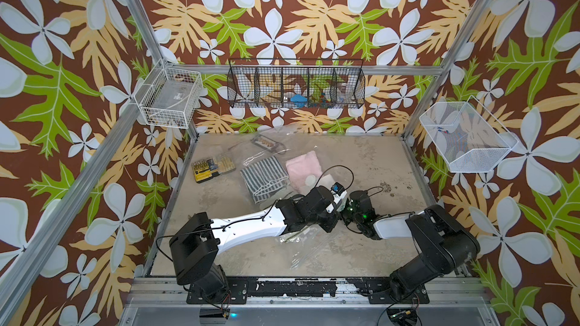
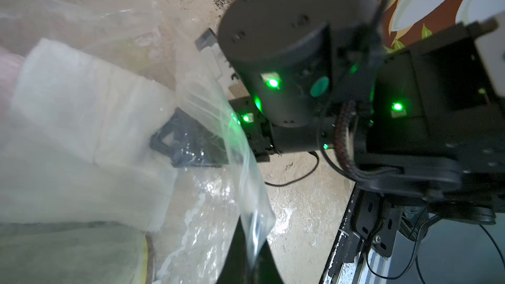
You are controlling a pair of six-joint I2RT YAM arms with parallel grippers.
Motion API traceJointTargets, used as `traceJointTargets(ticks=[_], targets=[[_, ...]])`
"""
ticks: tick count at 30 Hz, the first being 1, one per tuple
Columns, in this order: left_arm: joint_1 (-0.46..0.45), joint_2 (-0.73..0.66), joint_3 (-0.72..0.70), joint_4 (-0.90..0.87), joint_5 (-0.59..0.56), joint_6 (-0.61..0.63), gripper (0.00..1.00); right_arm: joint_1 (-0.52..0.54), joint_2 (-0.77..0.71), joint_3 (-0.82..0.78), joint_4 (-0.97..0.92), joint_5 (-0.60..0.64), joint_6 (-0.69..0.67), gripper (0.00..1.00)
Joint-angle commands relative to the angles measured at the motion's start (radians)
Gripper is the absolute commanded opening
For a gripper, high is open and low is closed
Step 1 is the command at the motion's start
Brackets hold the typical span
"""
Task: Place the folded towel into the vacuum bag
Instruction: Place the towel in the vacuum bag.
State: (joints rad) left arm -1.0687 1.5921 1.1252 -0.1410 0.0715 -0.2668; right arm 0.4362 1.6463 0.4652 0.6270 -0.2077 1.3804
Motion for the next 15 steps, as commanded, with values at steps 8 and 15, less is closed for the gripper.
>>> traceJointTargets(ticks=[8,15], targets=[[0.007,-0.012,-0.017,0.024,-0.019,0.003,0.02,0.002,0.024,0.087,-0.035,0.004,-0.109,0.06],[0.027,-0.020,0.017,0.019,-0.039,0.012,0.03,-0.008,-0.117,0.038,-0.240,-0.006,-0.201,0.05]])
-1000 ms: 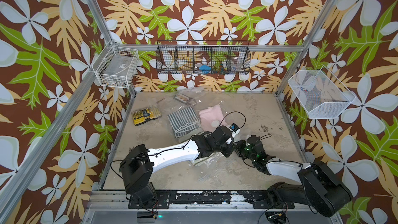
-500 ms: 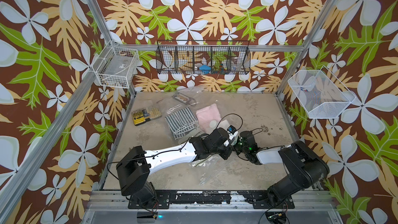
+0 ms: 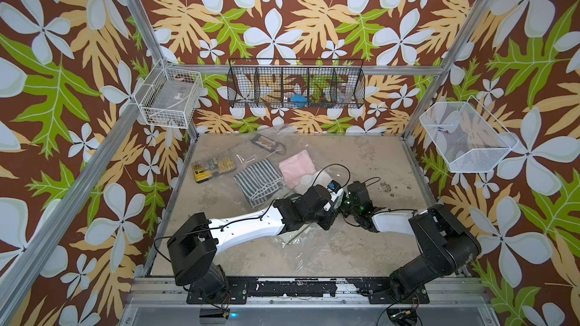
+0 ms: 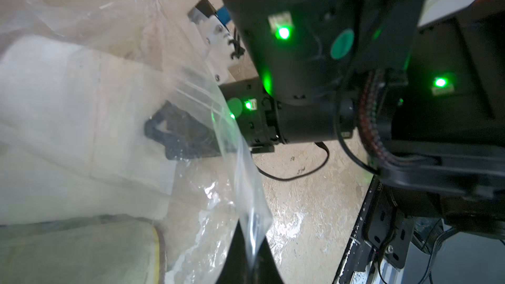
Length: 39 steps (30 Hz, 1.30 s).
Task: Place the folded towel into the vacuum bag
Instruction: Place the towel in the vacuum bag.
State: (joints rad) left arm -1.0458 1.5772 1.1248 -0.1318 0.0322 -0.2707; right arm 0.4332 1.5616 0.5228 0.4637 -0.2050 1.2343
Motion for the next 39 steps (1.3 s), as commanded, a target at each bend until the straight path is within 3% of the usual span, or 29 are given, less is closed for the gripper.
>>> traceJointTargets(ticks=[1,7,22,26,29,33,39], targets=[[0.004,0.000,0.027,0.008,-0.004,0.020,0.03,-0.007,-0.053,-0.035,-0.081,-0.019,-0.057,0.05],[0.004,0.035,0.075,-0.011,0.009,0.029,0.04,-0.028,-0.156,-0.108,-0.105,-0.013,-0.084,0.03],[0.004,0.022,0.083,0.016,0.046,-0.004,0.07,-0.022,0.020,0.013,-0.009,-0.040,-0.044,0.07],[0.004,-0.025,0.044,-0.009,0.036,-0.020,0.31,-0.026,-0.027,-0.006,-0.052,-0.067,-0.074,0.25],[0.004,-0.108,-0.036,0.002,0.046,-0.063,0.41,-0.028,-0.122,-0.019,-0.173,-0.054,-0.143,0.40],[0.004,-0.243,-0.153,0.043,0.056,-0.153,0.45,-0.052,-0.252,-0.056,-0.347,-0.045,-0.228,0.52],[0.006,-0.319,-0.238,0.090,0.020,-0.226,0.44,-0.106,-0.427,-0.106,-0.608,-0.045,-0.297,0.58]])
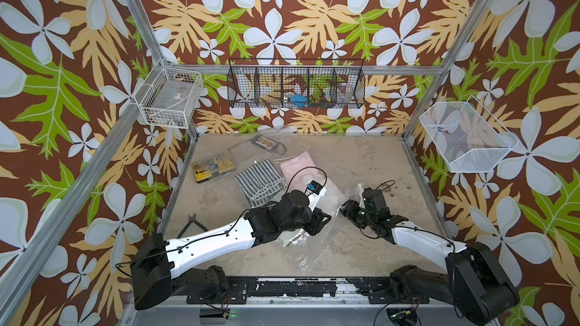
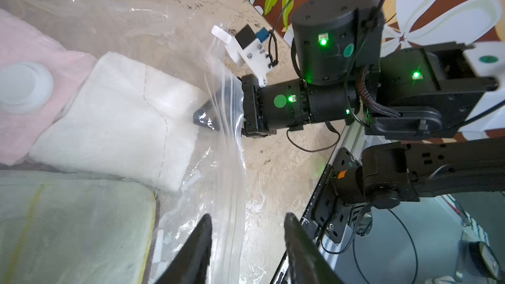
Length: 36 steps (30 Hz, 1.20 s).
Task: Place the folded towel into the vacuum bag
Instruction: Place the towel in the vacuum bag, then adjust the vacuum bag at the center of the board.
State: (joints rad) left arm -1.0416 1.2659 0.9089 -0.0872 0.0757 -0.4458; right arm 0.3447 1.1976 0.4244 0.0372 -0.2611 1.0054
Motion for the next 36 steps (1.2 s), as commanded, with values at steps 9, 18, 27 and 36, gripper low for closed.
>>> traceJointTargets(ticks=[9,18,27,36], targets=[[0.019,0.052,-0.116,0.133,-0.049,-0.129,0.42,-0.105,-0.278,0.252,-0.528,0.214,-0.264,0.56],[0.035,0.051,-0.226,0.183,-0.084,-0.177,0.42,0.028,-0.030,0.434,-0.456,0.149,-0.359,0.42],[0.056,0.039,-0.317,0.200,-0.102,-0.195,0.42,0.011,0.204,0.305,-0.168,0.004,-0.281,0.34],[0.067,0.017,-0.367,0.157,-0.136,-0.186,0.42,-0.106,0.203,0.284,-0.188,-0.103,-0.330,0.40]])
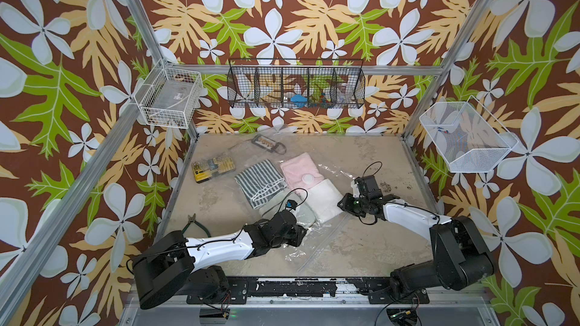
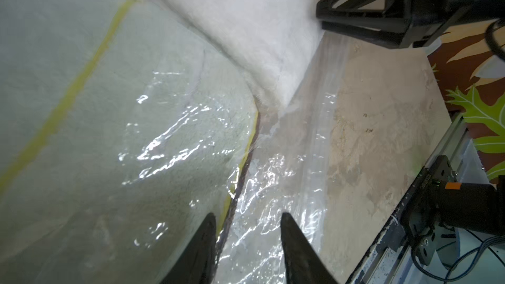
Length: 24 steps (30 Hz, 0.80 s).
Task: Place the folded towel into the vacuum bag
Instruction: Adjust the vacuum bag at the center of the board.
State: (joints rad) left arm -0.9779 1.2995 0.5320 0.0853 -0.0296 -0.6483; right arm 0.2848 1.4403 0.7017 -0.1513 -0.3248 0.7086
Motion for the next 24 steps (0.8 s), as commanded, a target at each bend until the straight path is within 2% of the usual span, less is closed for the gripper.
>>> traceJointTargets(ticks=[1,6,9,11,16,24], targets=[[0.004,-0.022,0.019,-0.030,-0.029,0.031,0.42,-0.077,-0.059,0.011,-0.022,-0.050,-0.044,0.42],[-0.019,-0.054,0.089,-0.121,-0.036,0.104,0.44,-0.269,-0.164,-0.022,-0.112,-0.033,-0.088,0.61],[-0.064,-0.065,0.118,-0.154,-0.052,0.150,0.48,-0.405,-0.182,-0.078,-0.100,-0.072,-0.085,0.66],[-0.107,-0.059,0.135,-0.169,-0.077,0.186,0.51,-0.460,-0.168,-0.109,-0.063,-0.118,-0.074,0.67],[-0.170,-0.016,0.167,-0.210,-0.108,0.245,0.57,-0.478,-0.068,-0.118,0.058,-0.234,-0.017,0.64],[-0.253,0.022,0.202,-0.309,-0.148,0.286,0.65,-0.478,0.091,-0.115,0.218,-0.263,0.070,0.59]])
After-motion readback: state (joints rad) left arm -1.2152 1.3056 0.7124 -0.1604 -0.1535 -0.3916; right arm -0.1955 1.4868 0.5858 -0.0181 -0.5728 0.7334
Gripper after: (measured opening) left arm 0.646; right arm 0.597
